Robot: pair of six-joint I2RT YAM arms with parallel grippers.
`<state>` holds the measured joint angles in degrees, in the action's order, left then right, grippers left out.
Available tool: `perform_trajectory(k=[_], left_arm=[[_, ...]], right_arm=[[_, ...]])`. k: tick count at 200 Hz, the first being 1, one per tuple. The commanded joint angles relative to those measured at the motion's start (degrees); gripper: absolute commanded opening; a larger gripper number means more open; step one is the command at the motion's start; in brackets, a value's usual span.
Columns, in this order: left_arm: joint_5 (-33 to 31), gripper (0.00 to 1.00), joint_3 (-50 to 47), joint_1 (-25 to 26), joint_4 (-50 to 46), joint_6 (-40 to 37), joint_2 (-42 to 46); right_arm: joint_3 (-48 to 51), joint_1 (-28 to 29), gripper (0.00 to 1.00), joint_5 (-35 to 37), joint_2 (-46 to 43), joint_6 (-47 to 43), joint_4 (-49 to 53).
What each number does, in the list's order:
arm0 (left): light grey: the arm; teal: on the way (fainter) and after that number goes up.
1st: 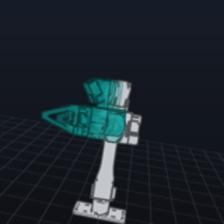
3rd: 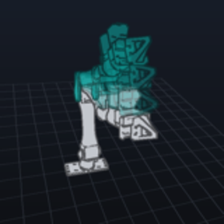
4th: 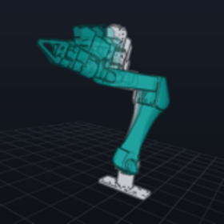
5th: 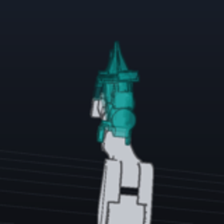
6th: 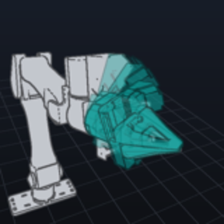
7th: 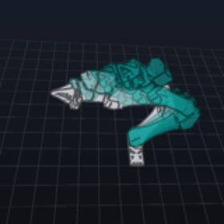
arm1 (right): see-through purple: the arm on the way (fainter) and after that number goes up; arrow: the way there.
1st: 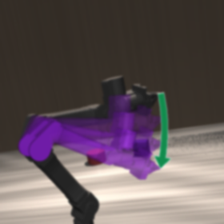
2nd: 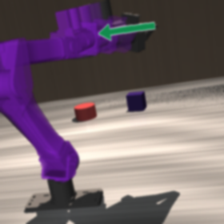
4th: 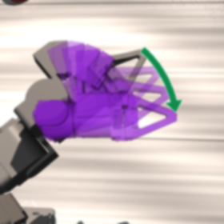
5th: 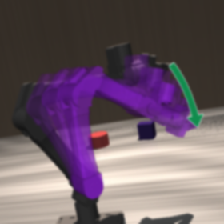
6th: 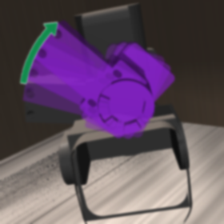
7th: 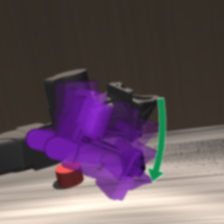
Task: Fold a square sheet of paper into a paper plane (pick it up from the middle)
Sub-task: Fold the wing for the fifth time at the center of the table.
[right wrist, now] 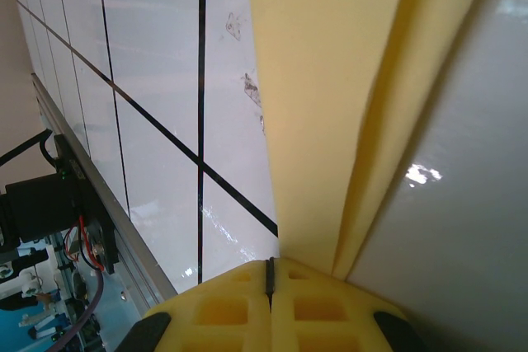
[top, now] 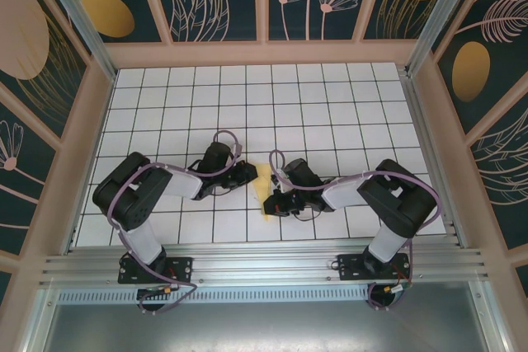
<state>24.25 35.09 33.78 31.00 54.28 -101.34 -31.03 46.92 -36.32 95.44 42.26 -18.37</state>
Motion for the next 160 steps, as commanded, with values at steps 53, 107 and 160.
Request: perform_trajectory(k=[53,107,160], left_arm=[[-6.2,0.16,3.7,-2.1,-3.0,-3.6,-3.3],[-3.8,0.18,6.9,-4.5,-4.6,-7.3,-5.2],[-3.5,0.21,11.7,-6.9,-9.5,-9.9,-4.8]], right_arm=[[2.3,0.1,0.0,1.6,1.8,-1.2,4.7],[2.5,0.0,0.0,1.3,2.0,-1.3,4.6],[0.8,0.0,0.0,1.4,1.3,-1.4,4.7]])
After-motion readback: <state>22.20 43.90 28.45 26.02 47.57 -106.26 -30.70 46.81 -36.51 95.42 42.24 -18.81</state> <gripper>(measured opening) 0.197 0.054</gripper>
